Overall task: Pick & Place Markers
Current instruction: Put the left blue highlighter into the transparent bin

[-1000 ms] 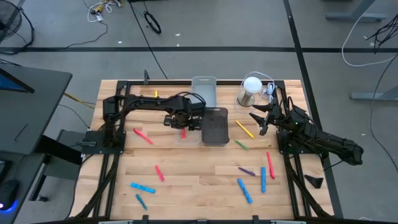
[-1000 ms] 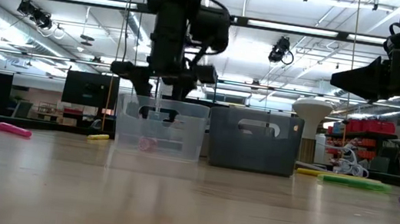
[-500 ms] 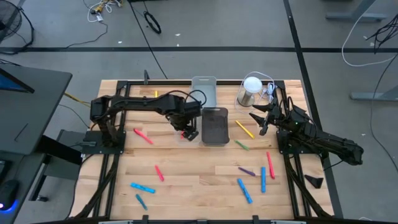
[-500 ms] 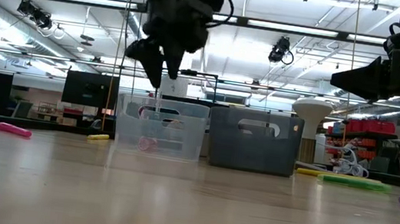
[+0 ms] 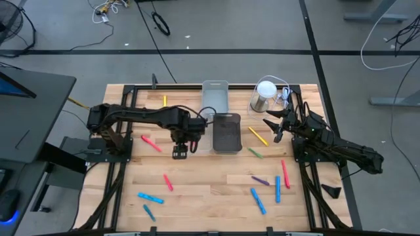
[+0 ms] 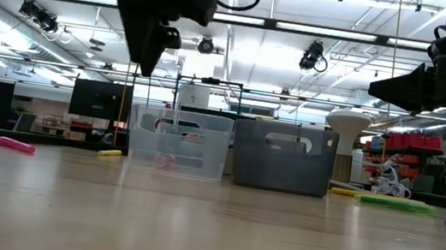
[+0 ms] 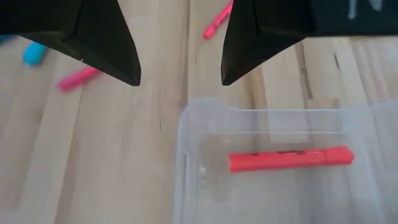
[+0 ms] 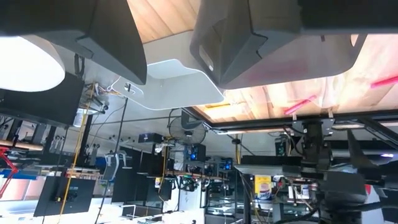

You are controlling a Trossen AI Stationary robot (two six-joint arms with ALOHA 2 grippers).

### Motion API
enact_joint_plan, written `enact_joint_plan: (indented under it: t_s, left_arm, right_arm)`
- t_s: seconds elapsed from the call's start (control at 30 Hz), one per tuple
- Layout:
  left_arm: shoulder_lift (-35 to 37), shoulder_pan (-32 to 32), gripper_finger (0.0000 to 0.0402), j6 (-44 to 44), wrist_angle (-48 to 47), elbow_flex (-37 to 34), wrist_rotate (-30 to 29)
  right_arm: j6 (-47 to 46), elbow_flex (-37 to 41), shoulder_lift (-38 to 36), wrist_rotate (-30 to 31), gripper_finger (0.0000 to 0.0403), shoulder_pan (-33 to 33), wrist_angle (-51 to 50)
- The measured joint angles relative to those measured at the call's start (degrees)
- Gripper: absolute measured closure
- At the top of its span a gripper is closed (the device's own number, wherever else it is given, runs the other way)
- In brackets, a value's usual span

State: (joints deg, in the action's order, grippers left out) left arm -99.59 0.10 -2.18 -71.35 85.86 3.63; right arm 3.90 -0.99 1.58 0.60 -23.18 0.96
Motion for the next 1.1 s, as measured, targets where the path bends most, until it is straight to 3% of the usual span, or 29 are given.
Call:
enact_joint_plan:
  t_s: [0.23, 0.53, 0.7, 1.1]
  left_arm:
    - [0.0, -4.0, 0.0170, -7.4, -1.8, 0.0, 0.2]
    - [0.0, -11.0, 0.0170, -2.9, -0.6, -0.4, -0.2]
    - [3.1, -15.5, 0.0170, 0.1, 5.7, -7.4, -0.2]
    - [11.3, -26.2, 0.0170, 8.5, 8.4, -18.7, -0.2]
  right_arm:
    - [0.0, 0.0, 0.0, 0.0, 0.0195, 0.0, -0.2]
    - [0.0, 0.0, 0.0, 0.0, 0.0195, 0.0, -0.2]
    - [0.0, 0.0, 0.0, 0.0, 0.0195, 0.0, -0.2]
    - [0.0, 0.0, 0.0, 0.0, 0.0195, 0.0, -0.2]
